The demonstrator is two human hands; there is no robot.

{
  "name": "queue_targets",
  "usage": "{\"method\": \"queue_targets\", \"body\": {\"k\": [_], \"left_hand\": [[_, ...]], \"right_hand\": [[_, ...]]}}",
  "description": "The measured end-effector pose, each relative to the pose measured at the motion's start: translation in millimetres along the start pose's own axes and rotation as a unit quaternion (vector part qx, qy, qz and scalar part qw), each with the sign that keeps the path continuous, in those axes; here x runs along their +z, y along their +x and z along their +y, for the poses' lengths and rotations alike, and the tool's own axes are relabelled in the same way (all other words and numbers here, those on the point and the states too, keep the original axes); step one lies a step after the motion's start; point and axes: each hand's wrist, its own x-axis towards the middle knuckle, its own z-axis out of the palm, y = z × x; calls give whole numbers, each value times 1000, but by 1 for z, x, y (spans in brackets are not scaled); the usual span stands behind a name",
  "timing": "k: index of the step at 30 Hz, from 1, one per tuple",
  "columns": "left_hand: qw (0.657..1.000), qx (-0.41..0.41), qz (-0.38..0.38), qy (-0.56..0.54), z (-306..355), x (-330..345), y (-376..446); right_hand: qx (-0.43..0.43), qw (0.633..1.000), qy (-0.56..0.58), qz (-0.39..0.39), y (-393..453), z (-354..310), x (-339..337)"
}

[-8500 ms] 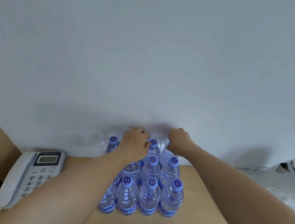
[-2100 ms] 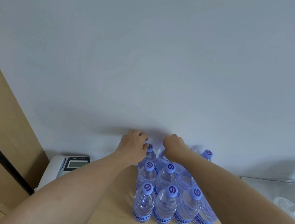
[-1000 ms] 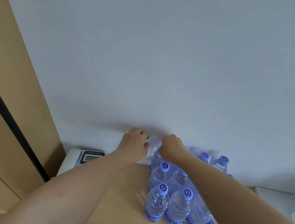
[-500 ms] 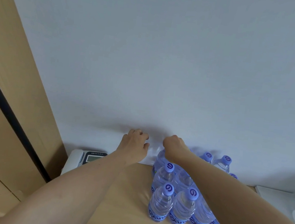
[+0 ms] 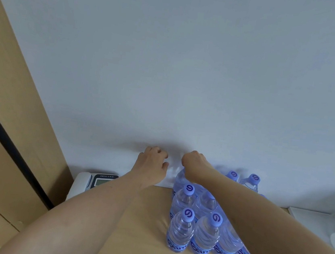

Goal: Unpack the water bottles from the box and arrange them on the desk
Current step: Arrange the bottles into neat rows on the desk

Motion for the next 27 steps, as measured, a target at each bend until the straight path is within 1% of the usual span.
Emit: {"method": "queue_targets", "body": {"k": [3,6,10,14,16,19,22,27], "left_hand": [[1000,1,0,2,1,0,0],[1000,-2,2,0,0,0,-1],[1000,-7,0,5,1,1,-2],[1000,-7,-5,7,4,3,-2],[1000,-6,-8,6,6,4,-2],[1000,-2,-7,8,9,5,-1],[1000,-3,-5,4,9,5,0],[1000,-10,-9,8,6,6,-1]], "right_hand": [[-22,1000,-13,5,0,-1,-1],[-25,999,-19,8,3,-1,1],[-20,1000,-4,-6,5,3,0],[17,999,27,-5,4,8,4],[19,999,30,-10,4,7,6],[-5,1000,17,-18,5,7,8],[-25,1000,5,-3,7,8,7],[-38,999,1,-22,7,7,5]]}}
